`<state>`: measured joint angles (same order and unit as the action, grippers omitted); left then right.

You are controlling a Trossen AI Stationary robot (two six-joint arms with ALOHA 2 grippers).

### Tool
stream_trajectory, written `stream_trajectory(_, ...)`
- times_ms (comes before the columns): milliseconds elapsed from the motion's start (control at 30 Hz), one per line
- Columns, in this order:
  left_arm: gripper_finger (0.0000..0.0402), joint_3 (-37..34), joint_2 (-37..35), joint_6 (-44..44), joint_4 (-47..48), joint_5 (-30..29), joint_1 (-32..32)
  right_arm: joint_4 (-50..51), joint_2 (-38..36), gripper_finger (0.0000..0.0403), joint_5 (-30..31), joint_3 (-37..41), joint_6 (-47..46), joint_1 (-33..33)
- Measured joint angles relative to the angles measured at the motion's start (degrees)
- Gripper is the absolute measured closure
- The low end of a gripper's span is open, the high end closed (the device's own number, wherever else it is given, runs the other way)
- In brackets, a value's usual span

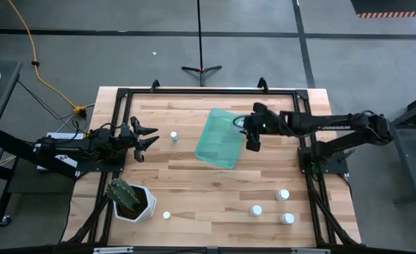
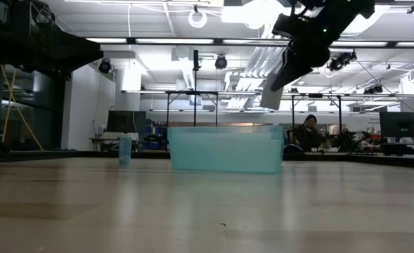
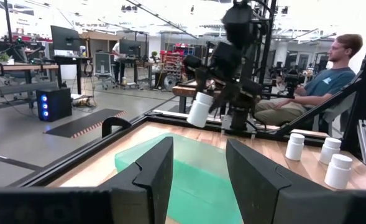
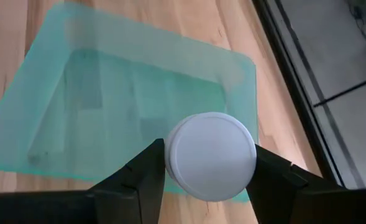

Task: Pick and place pill bottles into a basket
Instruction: Put the white pill bottle into the blue bin

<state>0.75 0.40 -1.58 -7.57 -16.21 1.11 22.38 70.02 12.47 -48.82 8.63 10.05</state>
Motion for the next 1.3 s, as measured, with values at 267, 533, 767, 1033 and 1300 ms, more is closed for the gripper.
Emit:
stream_trajectory(267, 0.0218, 0.0, 0.0, 0.0, 0.0, 0.0, 0.0, -7.0, 2.1, 0.0223, -8.5, 0.0, 2.3, 10.3)
stream_trajectory(533, 0.0218, 0.0, 0.0, 0.0, 0.0, 0.0, 0.0, -9.6, 10.1, 0.0222, -12.0, 0.0, 2.0, 15.1)
stream_trajectory(767, 0.0218, 0.0, 0.0, 0.0, 0.0, 0.0, 0.0, -9.4, 14.6, 0.0222, -12.1, 0.0, 1.9, 16.0)
stream_trajectory(1033, 0.0218, 0.0, 0.0, 0.0, 0.0, -0.3, 0.0, -7.4, 16.9, 0.0222, -13.8, 0.0, 1.9, 16.3)
stream_trajectory(1300, 0.0218, 0.0, 0.0, 0.0, 0.0, -1.4, 0.0, -5.5, 16.9, 0.0222, -14.7, 0.0, 1.9, 16.3)
